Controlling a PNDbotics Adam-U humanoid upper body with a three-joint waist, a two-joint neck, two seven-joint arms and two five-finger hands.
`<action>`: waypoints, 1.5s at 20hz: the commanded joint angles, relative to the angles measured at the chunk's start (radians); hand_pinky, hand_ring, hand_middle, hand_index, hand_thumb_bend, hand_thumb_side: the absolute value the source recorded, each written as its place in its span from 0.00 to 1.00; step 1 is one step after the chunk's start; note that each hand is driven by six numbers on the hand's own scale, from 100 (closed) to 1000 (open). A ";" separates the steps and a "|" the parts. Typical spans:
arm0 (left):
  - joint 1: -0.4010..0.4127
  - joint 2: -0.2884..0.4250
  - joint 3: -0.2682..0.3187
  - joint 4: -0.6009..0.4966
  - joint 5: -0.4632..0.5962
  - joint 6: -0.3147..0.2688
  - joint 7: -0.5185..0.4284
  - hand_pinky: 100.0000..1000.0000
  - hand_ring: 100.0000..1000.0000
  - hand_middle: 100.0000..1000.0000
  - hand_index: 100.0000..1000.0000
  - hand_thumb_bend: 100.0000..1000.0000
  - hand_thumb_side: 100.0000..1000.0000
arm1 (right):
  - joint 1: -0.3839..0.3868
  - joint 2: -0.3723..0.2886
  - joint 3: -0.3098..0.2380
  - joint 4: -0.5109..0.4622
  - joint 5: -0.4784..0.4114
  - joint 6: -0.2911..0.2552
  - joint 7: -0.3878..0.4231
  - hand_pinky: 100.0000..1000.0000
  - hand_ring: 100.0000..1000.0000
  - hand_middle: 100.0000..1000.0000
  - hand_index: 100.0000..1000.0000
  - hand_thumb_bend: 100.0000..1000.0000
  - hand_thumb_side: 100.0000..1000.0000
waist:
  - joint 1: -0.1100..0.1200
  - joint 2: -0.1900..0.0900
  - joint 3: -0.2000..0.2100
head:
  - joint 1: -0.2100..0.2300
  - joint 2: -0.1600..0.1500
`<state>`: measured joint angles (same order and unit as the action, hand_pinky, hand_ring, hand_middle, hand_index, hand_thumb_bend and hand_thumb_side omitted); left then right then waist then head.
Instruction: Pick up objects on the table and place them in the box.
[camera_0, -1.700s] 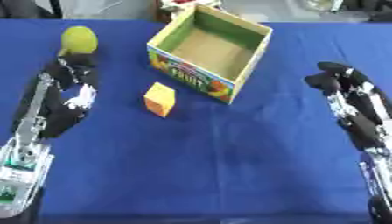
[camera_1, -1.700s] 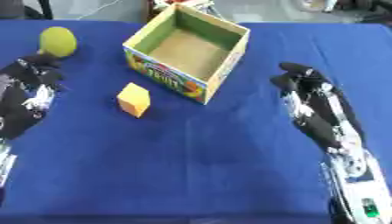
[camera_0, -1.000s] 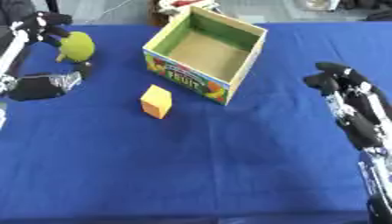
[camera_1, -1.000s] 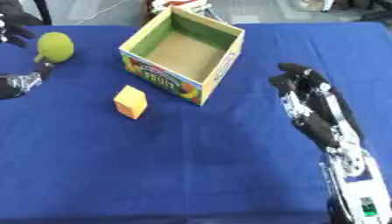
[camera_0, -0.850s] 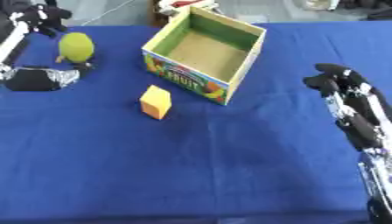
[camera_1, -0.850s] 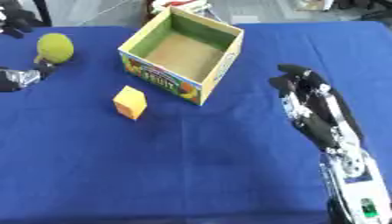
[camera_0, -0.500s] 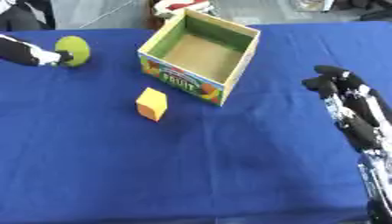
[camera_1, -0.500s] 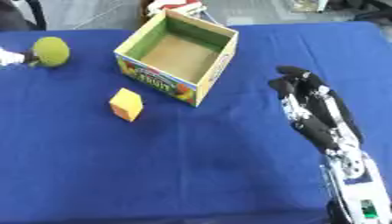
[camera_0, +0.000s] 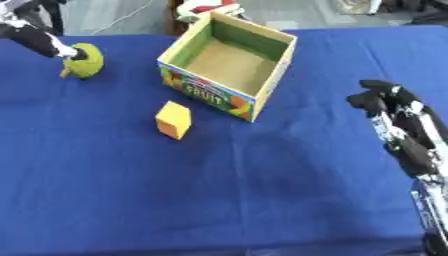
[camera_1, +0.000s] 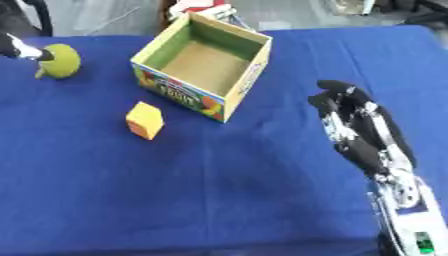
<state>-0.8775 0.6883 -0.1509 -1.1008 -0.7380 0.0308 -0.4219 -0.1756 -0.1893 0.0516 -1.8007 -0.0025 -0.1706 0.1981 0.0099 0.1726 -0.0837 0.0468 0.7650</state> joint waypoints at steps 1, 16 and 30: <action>-0.037 -0.021 0.014 0.076 -0.056 0.025 0.034 0.76 0.71 0.76 0.87 0.65 0.19 | -0.010 -0.017 0.003 -0.010 -0.008 -0.002 0.006 0.81 0.72 0.54 0.79 0.00 0.43 | -0.001 -0.017 -0.004 | 0.006 0.005; -0.097 -0.077 0.113 0.518 -0.380 0.019 0.325 0.74 0.69 0.73 0.86 0.63 0.16 | -0.009 -0.018 0.005 -0.007 -0.011 -0.003 0.007 0.81 0.72 0.54 0.79 0.00 0.43 | -0.009 -0.013 -0.015 | 0.013 0.005; -0.094 -0.130 0.229 0.579 -0.419 -0.015 0.630 0.63 0.63 0.70 0.84 0.42 0.13 | -0.015 -0.017 0.006 -0.005 -0.015 -0.003 0.007 0.81 0.72 0.54 0.79 0.00 0.43 | -0.021 0.008 -0.026 | 0.013 0.005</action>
<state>-0.9493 0.5417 0.0760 -0.4990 -1.1807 0.0182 0.1968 -0.1770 -0.1893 0.0568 -1.7986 -0.0105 -0.1704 0.2048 -0.0123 0.1938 -0.1102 0.0593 0.7650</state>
